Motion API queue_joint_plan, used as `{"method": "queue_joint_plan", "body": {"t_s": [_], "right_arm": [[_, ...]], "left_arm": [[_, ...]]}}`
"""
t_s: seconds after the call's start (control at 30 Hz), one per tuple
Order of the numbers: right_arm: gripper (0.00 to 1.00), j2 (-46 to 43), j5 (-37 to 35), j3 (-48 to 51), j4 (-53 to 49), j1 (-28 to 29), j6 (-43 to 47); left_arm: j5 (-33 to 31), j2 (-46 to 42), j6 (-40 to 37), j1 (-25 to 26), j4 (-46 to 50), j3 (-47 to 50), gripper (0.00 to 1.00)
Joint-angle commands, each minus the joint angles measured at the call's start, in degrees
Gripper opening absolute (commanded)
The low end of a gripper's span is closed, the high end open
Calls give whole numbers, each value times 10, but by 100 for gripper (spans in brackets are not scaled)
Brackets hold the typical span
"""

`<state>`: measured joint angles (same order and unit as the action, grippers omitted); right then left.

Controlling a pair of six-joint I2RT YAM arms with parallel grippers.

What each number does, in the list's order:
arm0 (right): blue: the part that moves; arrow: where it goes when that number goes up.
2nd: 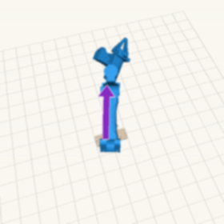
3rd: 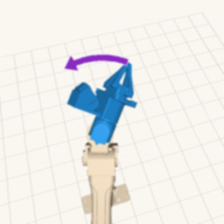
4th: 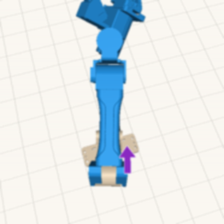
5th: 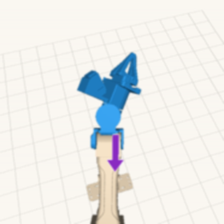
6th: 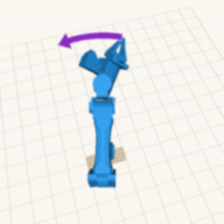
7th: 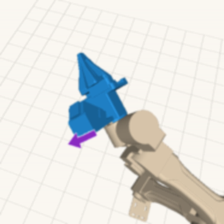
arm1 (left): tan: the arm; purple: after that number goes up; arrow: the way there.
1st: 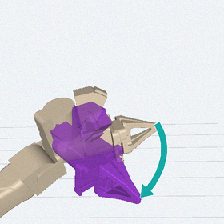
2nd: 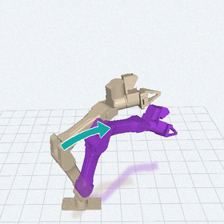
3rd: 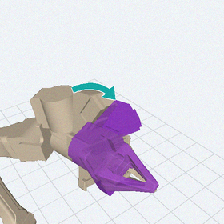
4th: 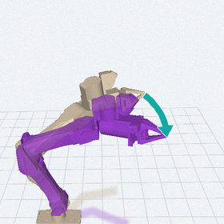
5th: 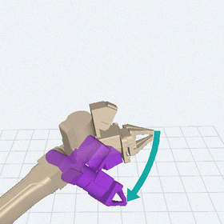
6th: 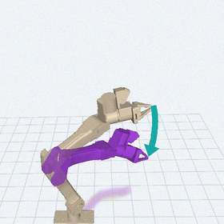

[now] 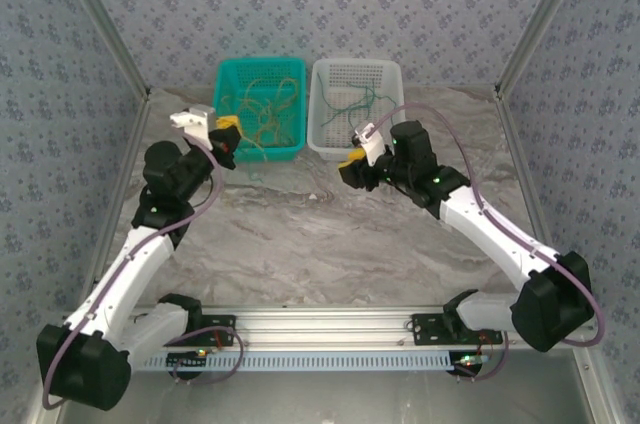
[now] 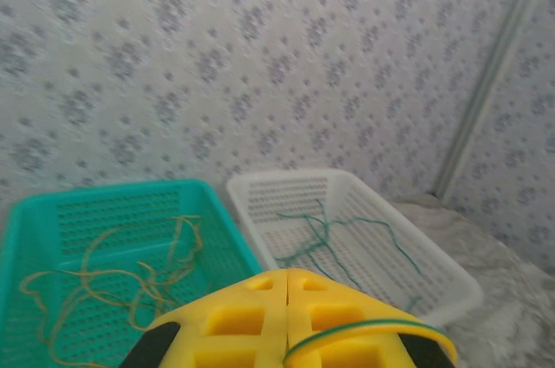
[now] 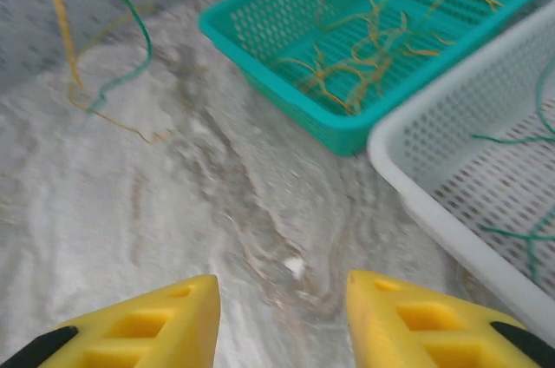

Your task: Untangle the cables

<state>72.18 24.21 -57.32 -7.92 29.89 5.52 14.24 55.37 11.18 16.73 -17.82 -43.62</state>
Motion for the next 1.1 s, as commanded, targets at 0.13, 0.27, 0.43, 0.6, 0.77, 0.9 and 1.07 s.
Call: {"method": "queue_joint_plan", "body": {"t_s": [0.13,0.27,0.43,0.6,0.77,0.9,1.07], "right_arm": [[58,3,143,-24,81,9,-75],[65,48,157,-68,82,36,-109],[61,116,117,-120,79,82,-120],[57,166,98,-159,67,102,-100],[35,216,105,-194,25,103,-73],[5,208,93,-186,41,103,-80],[0,177,82,-170,27,100,-60]], "left_arm": [[8,44,-5,57,7,-13,0],[4,68,1,80,-1,-10,0],[-14,85,0,101,-12,-13,0],[-18,88,-3,110,-13,-14,0],[-30,83,-8,109,-13,-9,0],[-47,79,-10,110,-13,0,0],[-143,64,-9,106,-4,17,0]]}}
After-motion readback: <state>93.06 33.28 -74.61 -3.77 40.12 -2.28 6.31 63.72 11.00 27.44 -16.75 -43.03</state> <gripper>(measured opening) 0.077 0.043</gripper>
